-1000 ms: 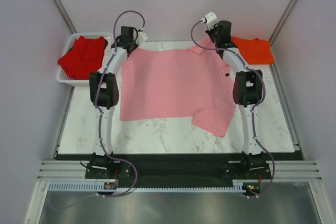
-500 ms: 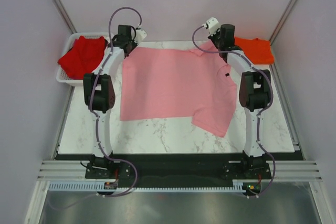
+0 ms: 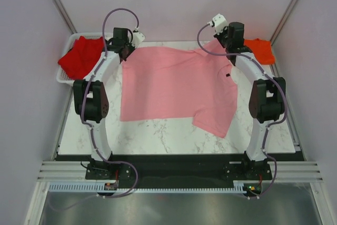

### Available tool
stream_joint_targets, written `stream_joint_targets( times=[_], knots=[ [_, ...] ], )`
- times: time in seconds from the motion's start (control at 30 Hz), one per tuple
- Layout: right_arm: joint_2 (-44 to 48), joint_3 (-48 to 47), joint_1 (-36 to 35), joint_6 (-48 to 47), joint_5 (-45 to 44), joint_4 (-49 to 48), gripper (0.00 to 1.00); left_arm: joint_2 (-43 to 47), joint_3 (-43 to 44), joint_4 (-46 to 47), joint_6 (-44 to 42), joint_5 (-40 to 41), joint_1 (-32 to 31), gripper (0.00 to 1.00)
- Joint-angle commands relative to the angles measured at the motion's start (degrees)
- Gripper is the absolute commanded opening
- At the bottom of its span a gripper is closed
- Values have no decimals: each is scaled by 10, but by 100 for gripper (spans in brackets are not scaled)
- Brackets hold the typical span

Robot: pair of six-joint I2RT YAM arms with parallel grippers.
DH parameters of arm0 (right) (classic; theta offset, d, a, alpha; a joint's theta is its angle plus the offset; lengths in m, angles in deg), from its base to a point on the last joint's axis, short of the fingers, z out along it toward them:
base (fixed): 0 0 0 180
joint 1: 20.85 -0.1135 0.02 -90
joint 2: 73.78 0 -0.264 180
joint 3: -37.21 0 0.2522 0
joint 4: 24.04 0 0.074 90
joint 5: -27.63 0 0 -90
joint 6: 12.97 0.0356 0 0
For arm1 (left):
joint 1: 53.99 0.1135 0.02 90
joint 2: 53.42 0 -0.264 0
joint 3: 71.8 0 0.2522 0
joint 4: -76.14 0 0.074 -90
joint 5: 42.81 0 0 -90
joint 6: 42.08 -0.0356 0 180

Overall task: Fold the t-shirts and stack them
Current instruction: Fold the tshirt

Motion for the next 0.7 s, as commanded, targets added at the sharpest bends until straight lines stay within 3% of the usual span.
stream_joint_targets(
  times=[0.0,0.67],
  knots=[
    [58,37,2,-8,-2,2,0,46,-29,9,20,-15,-2,2],
    [151,119,3,27,12,77,0,92,-112,8,-40,-55,1,2]
  ],
)
